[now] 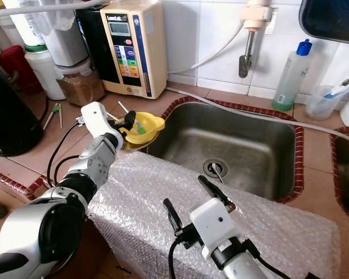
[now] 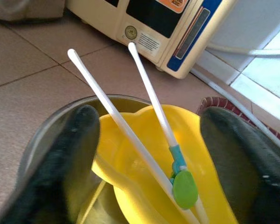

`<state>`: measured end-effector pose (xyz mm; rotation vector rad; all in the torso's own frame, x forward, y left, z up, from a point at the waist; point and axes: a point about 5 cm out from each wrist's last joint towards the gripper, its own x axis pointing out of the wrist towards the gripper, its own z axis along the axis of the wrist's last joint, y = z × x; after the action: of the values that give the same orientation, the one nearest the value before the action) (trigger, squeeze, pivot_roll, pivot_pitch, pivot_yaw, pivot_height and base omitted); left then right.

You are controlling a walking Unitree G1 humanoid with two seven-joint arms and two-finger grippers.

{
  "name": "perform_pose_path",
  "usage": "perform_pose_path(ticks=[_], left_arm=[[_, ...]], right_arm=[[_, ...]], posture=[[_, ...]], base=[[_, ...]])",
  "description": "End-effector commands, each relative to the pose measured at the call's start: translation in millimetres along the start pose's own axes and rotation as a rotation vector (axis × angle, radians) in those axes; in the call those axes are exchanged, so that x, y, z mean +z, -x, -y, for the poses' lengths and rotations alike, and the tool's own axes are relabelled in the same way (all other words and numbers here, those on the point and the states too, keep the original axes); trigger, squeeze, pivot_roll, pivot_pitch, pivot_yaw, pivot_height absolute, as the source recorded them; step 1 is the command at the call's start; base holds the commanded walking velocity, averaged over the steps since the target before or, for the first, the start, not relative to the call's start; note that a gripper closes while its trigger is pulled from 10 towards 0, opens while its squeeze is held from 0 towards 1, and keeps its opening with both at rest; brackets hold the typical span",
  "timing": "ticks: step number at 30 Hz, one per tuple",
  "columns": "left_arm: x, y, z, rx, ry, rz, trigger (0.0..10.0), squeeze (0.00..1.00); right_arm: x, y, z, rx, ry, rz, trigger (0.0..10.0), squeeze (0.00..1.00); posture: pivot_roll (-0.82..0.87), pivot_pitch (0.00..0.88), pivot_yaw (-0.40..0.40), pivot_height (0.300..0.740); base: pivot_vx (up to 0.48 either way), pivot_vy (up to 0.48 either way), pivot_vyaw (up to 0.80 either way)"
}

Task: Kitchen organization

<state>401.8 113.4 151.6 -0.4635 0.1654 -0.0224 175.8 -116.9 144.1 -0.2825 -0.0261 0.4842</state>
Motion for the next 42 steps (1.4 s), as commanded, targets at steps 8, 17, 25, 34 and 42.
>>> perform_pose_path(ticks=[8, 17, 25, 34, 42], left_arm=[[10.8, -2.4, 0.6, 0.024, -0.001, 0.017, 0.0, 0.0], [12.9, -1.2, -14.5, 0.105, -0.018, 0.025, 0.0, 0.0], [15.1, 0.3, -26.5, 0.151, -0.034, 0.035, 0.0, 0.0], [7.3, -0.1, -19.3, 0.128, -0.012, -0.008, 0.0, 0.0], [-2.1, -0.5, -6.5, 0.093, 0.117, -0.048, 10.0, 0.0]], right_arm=[[9.0, 1.8, 1.6, -0.027, 0.003, 0.03, 10.0, 0.16], [17.9, -3.7, 5.8, -0.044, 0.009, 0.074, 10.0, 0.17], [18.8, -5.5, 6.4, -0.046, 0.01, 0.078, 10.0, 0.17], [17.5, -5.5, 5.8, -0.042, 0.01, 0.069, 10.0, 0.17], [16.7, -4.3, 4.4, -0.045, 0.007, 0.062, 10.0, 0.17]], posture=[[-0.2, 0.001, 0.141, 0.74], [-0.18, 0.001, 0.139, 0.74], [-0.17, 0.003, 0.139, 0.74], [-0.17, 0.005, 0.141, 0.74], [-0.18, 0.012, 0.145, 0.74]], base=[[0.0, 0.0, 0.0], [0.0, 0.0, 0.0], [0.0, 0.0, 0.0], [0.0, 0.0, 0.0], [0.0, 0.0, 0.0]])
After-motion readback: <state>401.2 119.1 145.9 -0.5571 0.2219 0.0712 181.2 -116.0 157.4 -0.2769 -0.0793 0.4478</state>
